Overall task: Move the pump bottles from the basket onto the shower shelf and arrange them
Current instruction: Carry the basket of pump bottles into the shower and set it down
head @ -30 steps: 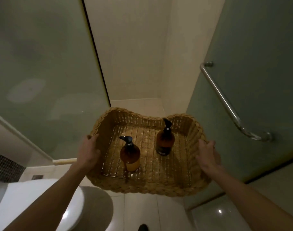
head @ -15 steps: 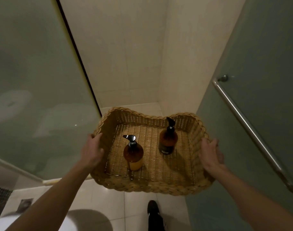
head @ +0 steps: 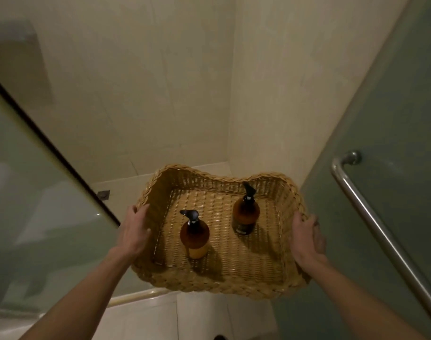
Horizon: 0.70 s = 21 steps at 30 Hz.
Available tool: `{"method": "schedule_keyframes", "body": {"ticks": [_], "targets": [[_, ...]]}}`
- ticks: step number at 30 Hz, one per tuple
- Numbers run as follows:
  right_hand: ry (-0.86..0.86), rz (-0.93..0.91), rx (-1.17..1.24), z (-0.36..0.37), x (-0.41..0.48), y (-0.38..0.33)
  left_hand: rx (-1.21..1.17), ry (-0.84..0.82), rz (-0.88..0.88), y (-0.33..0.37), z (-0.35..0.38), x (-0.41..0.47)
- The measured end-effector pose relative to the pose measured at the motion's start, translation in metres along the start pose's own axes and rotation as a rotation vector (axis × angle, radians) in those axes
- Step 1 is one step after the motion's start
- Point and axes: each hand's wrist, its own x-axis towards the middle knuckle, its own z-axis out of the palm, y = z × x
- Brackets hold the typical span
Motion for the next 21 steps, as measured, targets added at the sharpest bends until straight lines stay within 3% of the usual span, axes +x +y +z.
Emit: {"method": "schedule_keyframes", "body": {"ticks": [14, 21], "targets": [[0.002, 0.012, 0.028, 0.001, 0.092, -0.042, 0.046, -0.002, 0.058, 0.029, -0.007, 0.110], [0.006, 0.051, 0.032, 0.002, 0.139, -0.070, 0.024, -0.020, 0.007, 0.039, -0.006, 0.167]]}}
